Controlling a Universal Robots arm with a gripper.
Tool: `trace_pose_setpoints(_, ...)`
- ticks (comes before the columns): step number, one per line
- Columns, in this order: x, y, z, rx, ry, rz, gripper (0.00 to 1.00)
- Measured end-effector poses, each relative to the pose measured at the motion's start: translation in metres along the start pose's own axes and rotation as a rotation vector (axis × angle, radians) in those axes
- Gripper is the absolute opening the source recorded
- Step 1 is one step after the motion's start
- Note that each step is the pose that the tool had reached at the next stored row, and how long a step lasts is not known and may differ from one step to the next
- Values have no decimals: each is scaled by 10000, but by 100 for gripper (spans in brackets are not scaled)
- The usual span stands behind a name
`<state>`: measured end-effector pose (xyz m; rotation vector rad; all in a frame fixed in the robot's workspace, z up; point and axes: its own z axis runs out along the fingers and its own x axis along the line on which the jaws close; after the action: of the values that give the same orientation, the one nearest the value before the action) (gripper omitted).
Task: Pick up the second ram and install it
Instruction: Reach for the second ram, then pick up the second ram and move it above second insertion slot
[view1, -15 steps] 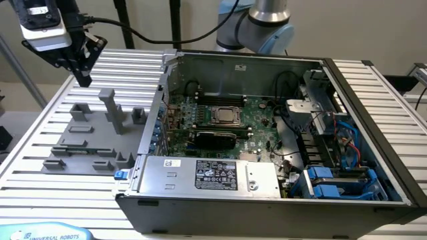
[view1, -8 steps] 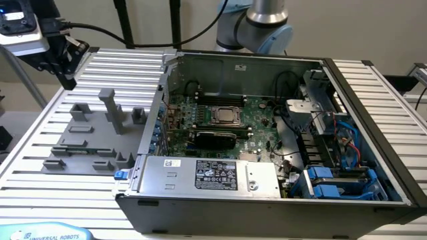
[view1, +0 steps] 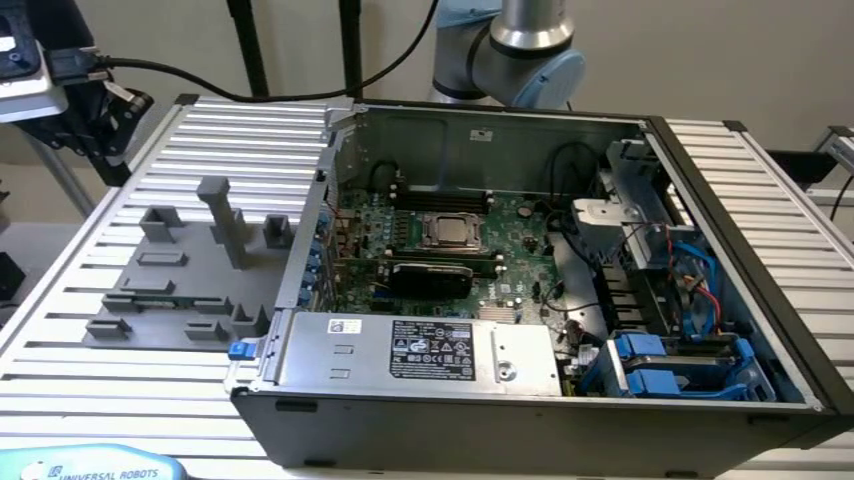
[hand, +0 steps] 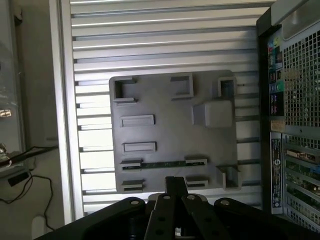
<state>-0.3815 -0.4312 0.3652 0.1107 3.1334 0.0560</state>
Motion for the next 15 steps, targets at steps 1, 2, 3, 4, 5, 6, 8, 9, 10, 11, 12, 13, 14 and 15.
trace_pose_setpoints(1,0,0,0,0,0,0,11)
trace_pose_setpoints(2,0,0,0,0,1,0,11)
trace_pose_setpoints(3,0,0,0,-1,1,0,11)
trace_pose_setpoints(4,0,0,0,-1,0,1,11)
trace_pose_setpoints(5,0,0,0,-1,0,0,11)
trace_pose_setpoints(6,0,0,0,-1,1,0,11)
trace_pose_setpoints(8,0,0,0,0,0,0,11)
trace_pose_setpoints(9,0,0,0,-1,0,0,11)
trace_pose_setpoints(10,0,0,0,0,0,0,11)
trace_pose_setpoints(11,0,0,0,-1,0,0,11)
trace_pose_setpoints(12,0,0,0,0,1,0,11)
trace_pose_setpoints(13,0,0,0,-1,0,0,11)
trace_pose_setpoints(14,1,1,2,0,1,1,11)
trace_pose_setpoints(15,1,1,4,1,2,-26,11)
